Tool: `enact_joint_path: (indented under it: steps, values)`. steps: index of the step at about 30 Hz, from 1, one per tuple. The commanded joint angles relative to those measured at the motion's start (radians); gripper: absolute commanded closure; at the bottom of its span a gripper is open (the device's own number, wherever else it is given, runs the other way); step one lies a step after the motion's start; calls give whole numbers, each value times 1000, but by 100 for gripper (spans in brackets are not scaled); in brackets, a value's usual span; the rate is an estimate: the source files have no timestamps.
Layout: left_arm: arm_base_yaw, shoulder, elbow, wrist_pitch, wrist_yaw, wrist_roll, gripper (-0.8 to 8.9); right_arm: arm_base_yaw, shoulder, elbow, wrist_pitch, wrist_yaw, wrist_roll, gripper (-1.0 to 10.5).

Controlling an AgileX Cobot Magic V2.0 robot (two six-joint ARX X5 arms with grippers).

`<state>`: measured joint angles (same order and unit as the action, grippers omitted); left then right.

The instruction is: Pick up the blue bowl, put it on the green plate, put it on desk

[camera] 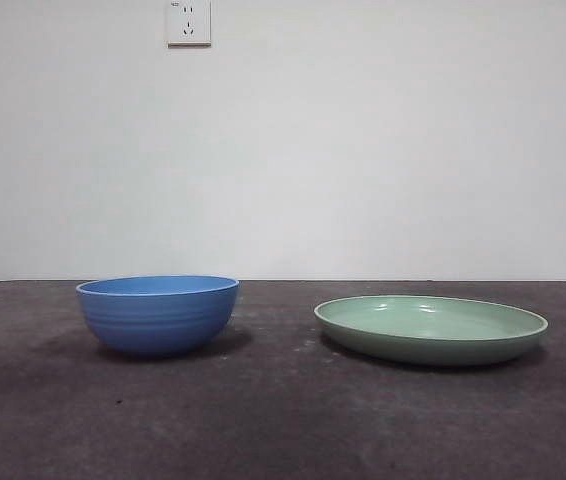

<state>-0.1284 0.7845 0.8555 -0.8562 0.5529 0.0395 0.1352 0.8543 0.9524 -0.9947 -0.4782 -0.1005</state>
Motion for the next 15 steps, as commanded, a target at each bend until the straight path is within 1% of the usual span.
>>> enact_joint_path:
  steps: [1, 4, 9, 10, 11, 13, 14, 15]
  values:
    - [-6, 5, 21, 13, 6, 21, 799, 11, 8, 20, 5, -5, -16, 934]
    - [-6, 5, 21, 14, 6, 21, 798, 13, 8, 20, 6, -5, -16, 934]
    - [-6, 5, 21, 14, 5, 18, 760, 13, 8, 20, 6, -5, -11, 930]
    - [-6, 5, 21, 15, 5, 13, 719, 13, 8, 20, 6, -4, -11, 908]
    - [-6, 5, 21, 15, 5, 3, 645, 13, 8, 20, 6, -4, -8, 846]
    - [-6, 5, 21, 15, 5, -6, 463, 13, 8, 20, 7, -4, 2, 678]
    - [-6, 5, 21, 15, 5, -6, 385, 13, 8, 20, 7, -4, 4, 621]
    - [-6, 5, 21, 16, 5, -7, 346, 13, 8, 20, 7, -4, 4, 588]
